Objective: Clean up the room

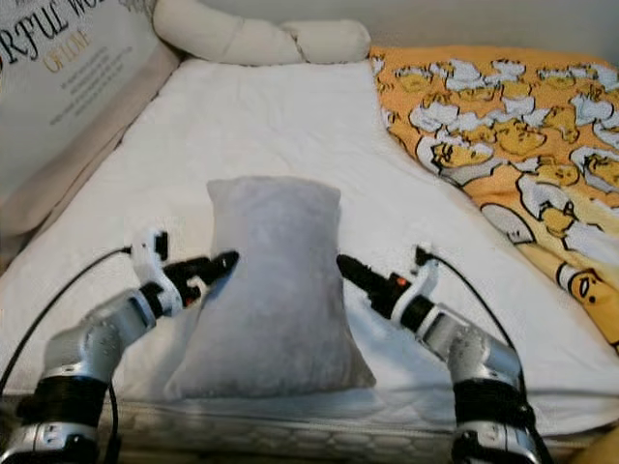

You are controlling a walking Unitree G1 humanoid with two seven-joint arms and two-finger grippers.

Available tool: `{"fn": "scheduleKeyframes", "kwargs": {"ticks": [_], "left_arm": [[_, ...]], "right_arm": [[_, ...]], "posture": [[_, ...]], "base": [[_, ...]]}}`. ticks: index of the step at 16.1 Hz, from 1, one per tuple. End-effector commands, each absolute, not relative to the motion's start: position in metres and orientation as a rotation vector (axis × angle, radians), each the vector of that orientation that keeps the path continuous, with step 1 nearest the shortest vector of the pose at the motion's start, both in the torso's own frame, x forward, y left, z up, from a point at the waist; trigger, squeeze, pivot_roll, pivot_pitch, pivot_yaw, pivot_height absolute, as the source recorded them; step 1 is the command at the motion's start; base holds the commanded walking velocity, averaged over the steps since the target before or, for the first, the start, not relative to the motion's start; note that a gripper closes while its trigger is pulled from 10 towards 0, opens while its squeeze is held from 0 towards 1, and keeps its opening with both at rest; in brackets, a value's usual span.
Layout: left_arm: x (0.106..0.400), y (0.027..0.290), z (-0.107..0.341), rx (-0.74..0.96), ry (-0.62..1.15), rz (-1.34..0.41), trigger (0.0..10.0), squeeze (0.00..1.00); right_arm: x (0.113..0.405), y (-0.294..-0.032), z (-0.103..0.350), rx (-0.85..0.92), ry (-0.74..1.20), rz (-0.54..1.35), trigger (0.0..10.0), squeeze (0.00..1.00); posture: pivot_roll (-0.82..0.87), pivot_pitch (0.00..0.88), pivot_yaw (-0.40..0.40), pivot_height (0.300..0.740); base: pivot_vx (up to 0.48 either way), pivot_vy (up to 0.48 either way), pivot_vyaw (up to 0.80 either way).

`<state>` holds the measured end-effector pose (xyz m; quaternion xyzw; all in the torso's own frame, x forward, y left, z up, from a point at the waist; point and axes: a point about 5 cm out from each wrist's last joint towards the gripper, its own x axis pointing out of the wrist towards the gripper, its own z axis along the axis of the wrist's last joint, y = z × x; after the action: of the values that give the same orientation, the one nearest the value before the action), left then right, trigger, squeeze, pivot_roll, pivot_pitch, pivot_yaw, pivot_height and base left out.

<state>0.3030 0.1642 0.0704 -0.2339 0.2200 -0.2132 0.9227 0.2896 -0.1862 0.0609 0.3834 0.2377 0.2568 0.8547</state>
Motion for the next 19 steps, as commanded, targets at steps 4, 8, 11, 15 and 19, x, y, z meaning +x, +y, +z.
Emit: {"fn": "scheduleKeyframes", "kwargs": {"ticks": [4, 8, 11, 15, 19], "left_arm": [[0.298, 0.141, 0.048, -0.474, 0.603, -0.542, 8.3, 0.0], [0.295, 0.134, 0.044, -0.464, 0.631, -0.568, 1.3, 0.0], [0.298, 0.135, 0.04, -0.433, 0.628, -0.547, 0.0, 0.0], [0.299, 0.142, 0.038, -0.398, 0.644, -0.514, 0.0, 0.0], [0.303, 0.144, 0.04, -0.366, 0.627, -0.512, 0.0, 0.0]], "right_arm": [[0.292, -0.162, 0.03, 0.499, 0.752, 0.531, 8.9, 0.0], [0.288, -0.151, 0.028, 0.523, 0.764, 0.592, 0.0, 0.0], [0.289, -0.144, 0.029, 0.605, 0.729, 0.633, 0.0, 0.0], [0.289, -0.146, 0.029, 0.573, 0.663, 0.635, 0.0, 0.0], [0.291, -0.146, 0.029, 0.572, 0.644, 0.636, 0.0, 0.0]], "posture": [[-0.04, 0.0, 0.027, 0.74], [-0.05, 0.0, 0.024, 0.74], [-0.04, 0.0, 0.023, 0.74], [-0.04, 0.0, 0.028, 0.74], [-0.05, 0.0, 0.029, 0.74]], "base": [[0.0, 0.0, 0.0], [0.0, 0.0, 0.0], [0.0, 0.0, 0.0], [0.0, 0.0, 0.0], [0.0, 0.0, 0.0]]}}
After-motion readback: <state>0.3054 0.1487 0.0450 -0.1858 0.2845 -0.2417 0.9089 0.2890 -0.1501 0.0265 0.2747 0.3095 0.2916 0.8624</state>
